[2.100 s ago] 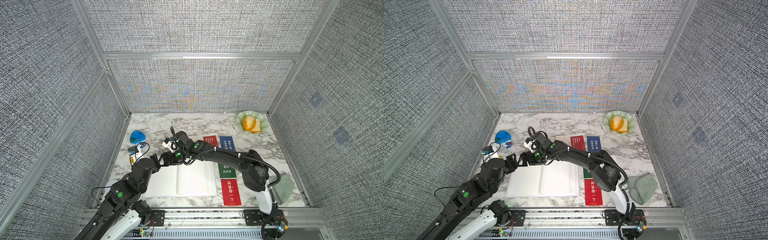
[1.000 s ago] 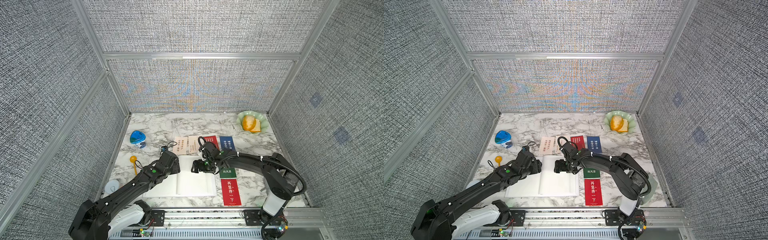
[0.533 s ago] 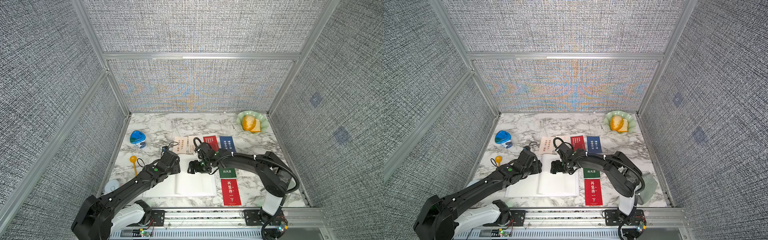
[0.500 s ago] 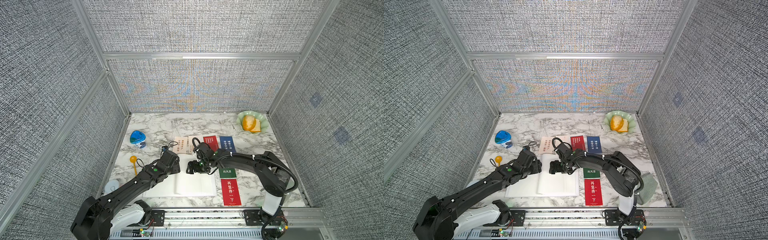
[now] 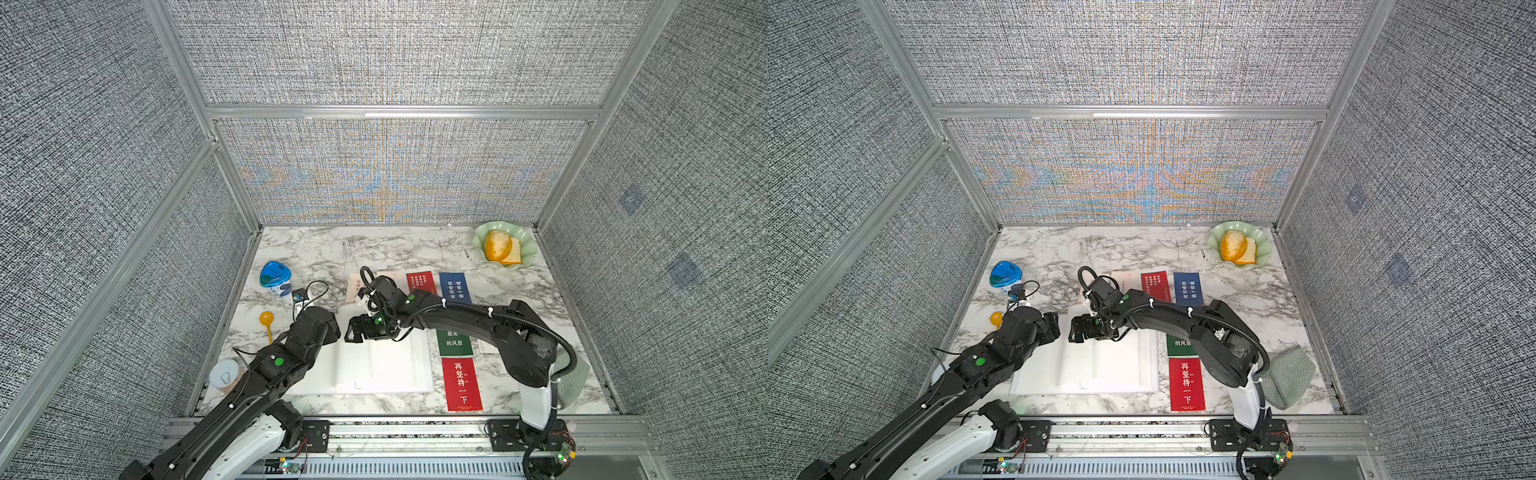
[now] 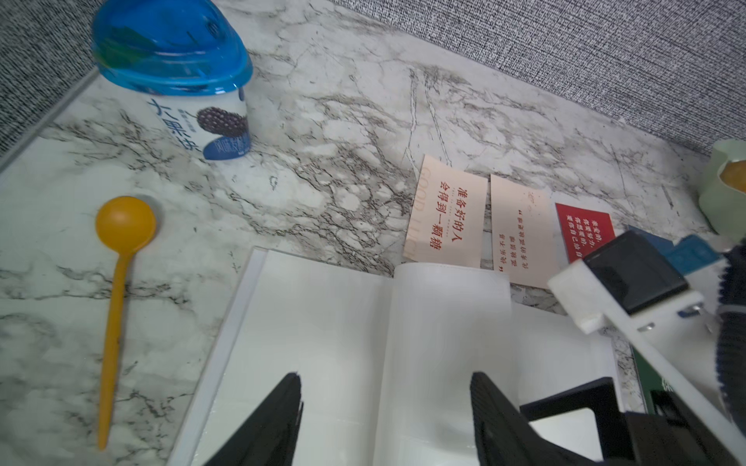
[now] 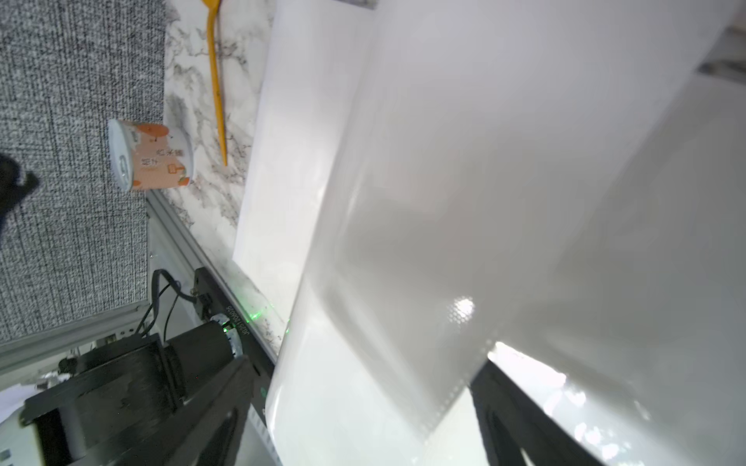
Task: Place the photos into the photo albums
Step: Turn the page of the photo album at the center of the board.
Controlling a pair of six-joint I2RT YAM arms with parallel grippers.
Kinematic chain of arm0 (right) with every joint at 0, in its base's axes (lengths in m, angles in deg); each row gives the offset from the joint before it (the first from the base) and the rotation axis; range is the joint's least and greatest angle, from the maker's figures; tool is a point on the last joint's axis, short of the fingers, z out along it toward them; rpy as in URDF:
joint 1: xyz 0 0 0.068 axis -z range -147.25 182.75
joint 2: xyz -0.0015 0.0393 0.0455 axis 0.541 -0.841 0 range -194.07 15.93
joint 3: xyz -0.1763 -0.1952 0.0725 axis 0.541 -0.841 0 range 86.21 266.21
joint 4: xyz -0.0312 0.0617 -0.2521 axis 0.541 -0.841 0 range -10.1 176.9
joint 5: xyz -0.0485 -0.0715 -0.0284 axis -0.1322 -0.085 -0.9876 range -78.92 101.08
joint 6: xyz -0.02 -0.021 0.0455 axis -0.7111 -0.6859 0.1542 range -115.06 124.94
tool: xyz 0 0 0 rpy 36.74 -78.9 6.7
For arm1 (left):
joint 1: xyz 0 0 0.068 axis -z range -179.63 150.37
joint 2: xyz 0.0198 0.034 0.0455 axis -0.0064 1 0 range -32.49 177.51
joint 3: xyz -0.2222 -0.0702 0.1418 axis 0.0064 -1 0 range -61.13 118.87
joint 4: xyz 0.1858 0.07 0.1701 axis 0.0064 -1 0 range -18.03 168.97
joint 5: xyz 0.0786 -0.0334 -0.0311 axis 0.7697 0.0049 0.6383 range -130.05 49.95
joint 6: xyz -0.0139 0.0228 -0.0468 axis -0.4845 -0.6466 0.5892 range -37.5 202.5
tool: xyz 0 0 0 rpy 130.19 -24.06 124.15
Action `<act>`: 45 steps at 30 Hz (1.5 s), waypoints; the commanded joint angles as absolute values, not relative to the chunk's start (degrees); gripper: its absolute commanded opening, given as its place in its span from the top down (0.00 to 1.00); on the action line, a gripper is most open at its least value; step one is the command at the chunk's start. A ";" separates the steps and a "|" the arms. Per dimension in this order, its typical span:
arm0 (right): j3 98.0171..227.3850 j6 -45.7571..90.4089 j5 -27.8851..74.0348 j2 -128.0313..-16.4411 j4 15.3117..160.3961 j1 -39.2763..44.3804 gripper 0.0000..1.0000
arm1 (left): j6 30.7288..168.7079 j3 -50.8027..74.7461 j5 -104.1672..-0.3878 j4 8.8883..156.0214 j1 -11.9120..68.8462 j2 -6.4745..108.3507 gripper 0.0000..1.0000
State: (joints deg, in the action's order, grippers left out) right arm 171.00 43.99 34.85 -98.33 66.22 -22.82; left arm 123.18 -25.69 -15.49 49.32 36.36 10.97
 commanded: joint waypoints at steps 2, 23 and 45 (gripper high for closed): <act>174.54 44.75 40.13 -101.93 66.77 -23.23 0.13 | 121.61 -24.17 -11.96 46.03 35.70 9.46 0.32; 187.24 45.07 47.58 -105.18 69.33 -23.02 0.13 | 118.06 -18.18 -8.09 43.14 34.69 6.59 0.32; 155.52 39.34 31.45 -78.27 64.13 -4.85 0.12 | 110.40 -18.16 -29.93 63.91 34.73 25.25 0.34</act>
